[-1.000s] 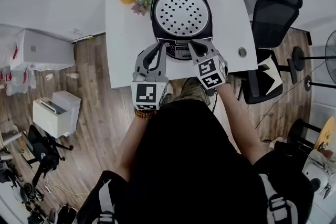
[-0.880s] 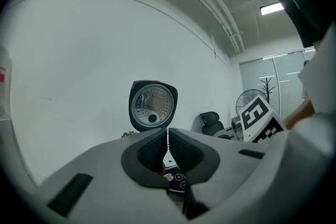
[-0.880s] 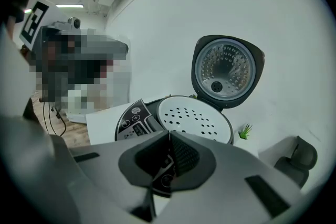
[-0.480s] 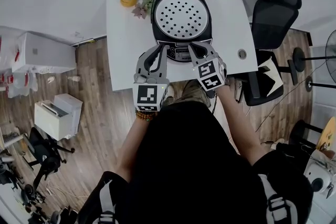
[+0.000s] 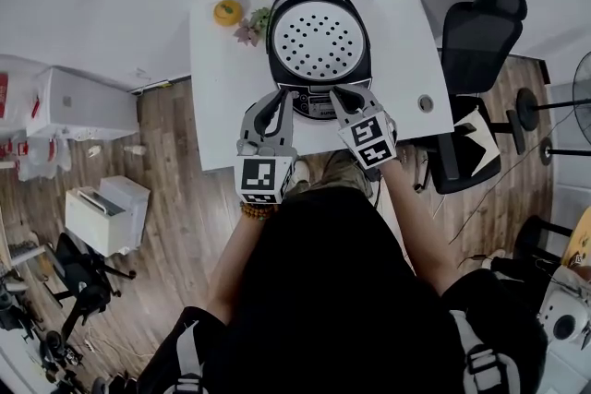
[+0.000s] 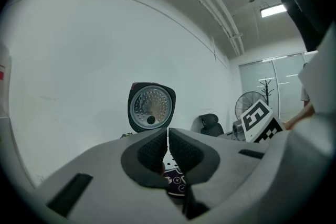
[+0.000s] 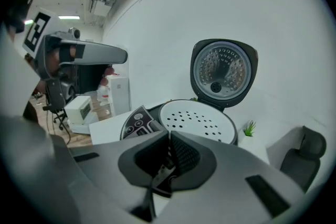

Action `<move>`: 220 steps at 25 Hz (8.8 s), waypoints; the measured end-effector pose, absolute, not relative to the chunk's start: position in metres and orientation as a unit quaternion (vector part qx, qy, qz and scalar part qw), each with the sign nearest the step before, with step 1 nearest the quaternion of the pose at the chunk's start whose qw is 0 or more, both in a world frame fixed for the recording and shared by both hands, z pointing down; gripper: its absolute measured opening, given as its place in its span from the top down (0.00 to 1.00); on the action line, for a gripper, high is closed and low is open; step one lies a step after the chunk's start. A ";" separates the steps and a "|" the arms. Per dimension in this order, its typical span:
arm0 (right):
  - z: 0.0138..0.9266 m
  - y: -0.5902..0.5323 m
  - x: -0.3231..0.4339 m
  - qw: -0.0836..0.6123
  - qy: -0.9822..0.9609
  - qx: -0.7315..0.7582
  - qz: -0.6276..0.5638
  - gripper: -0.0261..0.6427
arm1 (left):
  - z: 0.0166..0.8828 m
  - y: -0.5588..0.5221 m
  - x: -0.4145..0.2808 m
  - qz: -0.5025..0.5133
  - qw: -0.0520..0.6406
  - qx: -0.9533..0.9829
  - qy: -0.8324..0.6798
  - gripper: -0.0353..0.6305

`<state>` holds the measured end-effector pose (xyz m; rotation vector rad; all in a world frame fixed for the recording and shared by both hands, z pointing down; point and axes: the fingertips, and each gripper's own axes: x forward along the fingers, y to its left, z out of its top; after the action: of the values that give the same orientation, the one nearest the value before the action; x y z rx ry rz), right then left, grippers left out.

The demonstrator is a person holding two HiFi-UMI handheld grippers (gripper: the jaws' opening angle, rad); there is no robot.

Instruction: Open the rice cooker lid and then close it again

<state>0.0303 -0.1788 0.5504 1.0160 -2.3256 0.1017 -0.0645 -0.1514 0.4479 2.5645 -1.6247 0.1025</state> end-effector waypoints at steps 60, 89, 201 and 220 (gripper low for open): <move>0.390 -0.279 0.074 0.140 -0.931 0.338 0.009 0.66 | 0.339 -0.293 -0.066 0.074 -0.127 0.870 -0.470 0.90; 0.305 -0.457 0.108 0.028 -0.931 0.332 0.149 0.61 | 0.303 -0.448 -0.109 0.014 0.065 0.899 -0.433 0.72; 0.363 -0.355 0.107 -0.009 -0.906 0.298 0.300 0.65 | 0.356 -0.331 -0.079 -0.009 0.173 0.896 -0.410 0.70; 0.392 -0.316 0.108 0.002 -0.908 0.309 0.282 0.65 | 0.387 -0.289 -0.075 0.032 0.138 0.898 -0.416 0.70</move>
<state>0.1080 -0.3164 0.3920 0.9693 -2.8506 0.8861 -0.0750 -0.2892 0.3869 2.5969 -1.2038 0.0923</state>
